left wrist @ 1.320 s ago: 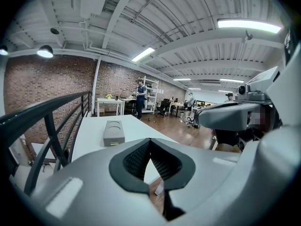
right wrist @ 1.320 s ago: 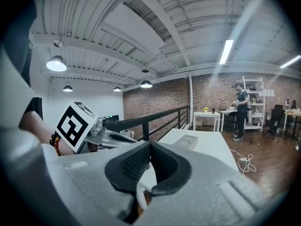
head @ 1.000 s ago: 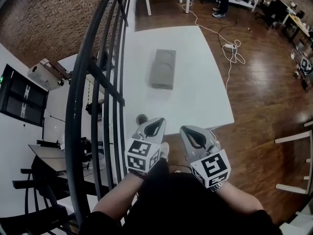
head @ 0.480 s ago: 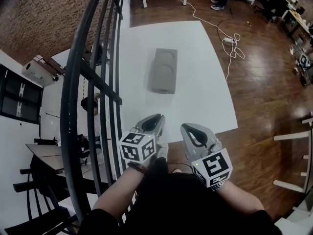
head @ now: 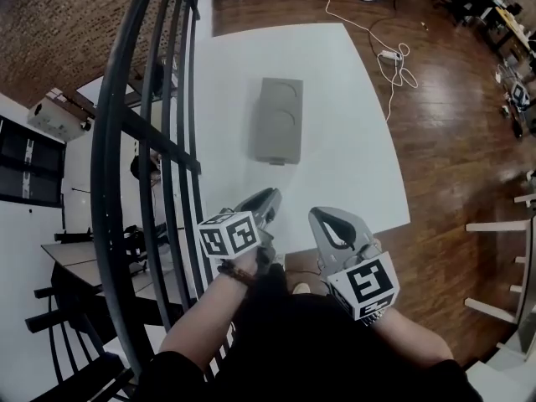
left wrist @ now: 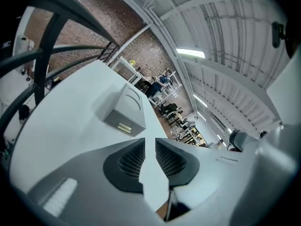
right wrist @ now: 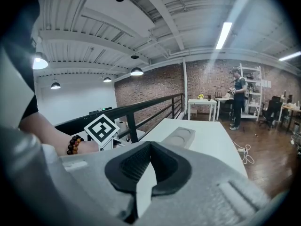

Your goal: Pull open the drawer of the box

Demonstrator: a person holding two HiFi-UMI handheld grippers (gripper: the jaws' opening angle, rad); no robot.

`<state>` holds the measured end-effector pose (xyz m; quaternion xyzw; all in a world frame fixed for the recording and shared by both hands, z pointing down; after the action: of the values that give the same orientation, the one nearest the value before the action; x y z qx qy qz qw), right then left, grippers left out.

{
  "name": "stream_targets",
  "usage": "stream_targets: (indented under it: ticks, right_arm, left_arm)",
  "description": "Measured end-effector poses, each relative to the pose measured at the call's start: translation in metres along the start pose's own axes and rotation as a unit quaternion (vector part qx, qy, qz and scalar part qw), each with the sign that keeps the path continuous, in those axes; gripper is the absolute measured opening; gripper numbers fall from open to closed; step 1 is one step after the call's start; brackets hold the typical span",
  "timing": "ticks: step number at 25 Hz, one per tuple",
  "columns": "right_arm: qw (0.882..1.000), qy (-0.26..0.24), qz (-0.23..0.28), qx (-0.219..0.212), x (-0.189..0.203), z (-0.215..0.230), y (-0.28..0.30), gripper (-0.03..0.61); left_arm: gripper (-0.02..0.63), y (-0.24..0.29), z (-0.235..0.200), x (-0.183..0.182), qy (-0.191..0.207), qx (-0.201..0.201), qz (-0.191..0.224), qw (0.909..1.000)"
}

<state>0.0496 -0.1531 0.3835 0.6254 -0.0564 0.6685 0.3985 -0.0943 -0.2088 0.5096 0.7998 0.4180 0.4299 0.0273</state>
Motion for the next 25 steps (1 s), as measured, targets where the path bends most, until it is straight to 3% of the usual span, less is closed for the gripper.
stream_targets:
  ticks: [5, 11, 19, 25]
  right_arm:
    - [1.000, 0.006, -0.011, 0.007, 0.000, 0.009, 0.014, -0.008]
    - [0.999, 0.010, -0.027, 0.013, -0.003, 0.022, 0.030, -0.008]
    - [0.999, 0.022, -0.038, 0.025, 0.000, 0.033, 0.042, -0.008]
    - [0.998, 0.025, -0.045, 0.034, 0.002, 0.040, 0.044, -0.008]
  left_arm:
    - [0.095, 0.023, -0.024, 0.004, -0.086, 0.014, -0.011, 0.9961]
    - [0.110, 0.051, -0.049, 0.004, -0.145, 0.018, -0.025, 0.9889]
    - [0.124, 0.073, -0.074, 0.006, -0.203, 0.021, -0.027, 0.9787]
    - [0.121, 0.081, -0.080, 0.005, -0.220, 0.024, -0.020, 0.9750]
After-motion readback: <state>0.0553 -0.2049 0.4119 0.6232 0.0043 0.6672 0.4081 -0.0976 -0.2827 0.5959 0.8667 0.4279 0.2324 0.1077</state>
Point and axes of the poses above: the fingertips, and each gripper's own axes: y forward along the fingers, z to its right, x out of its underside, the point moved 7 cm from there along -y, backward along the fingers, and after that the axes turned 10 degrees about y, right-handed, at the moved point
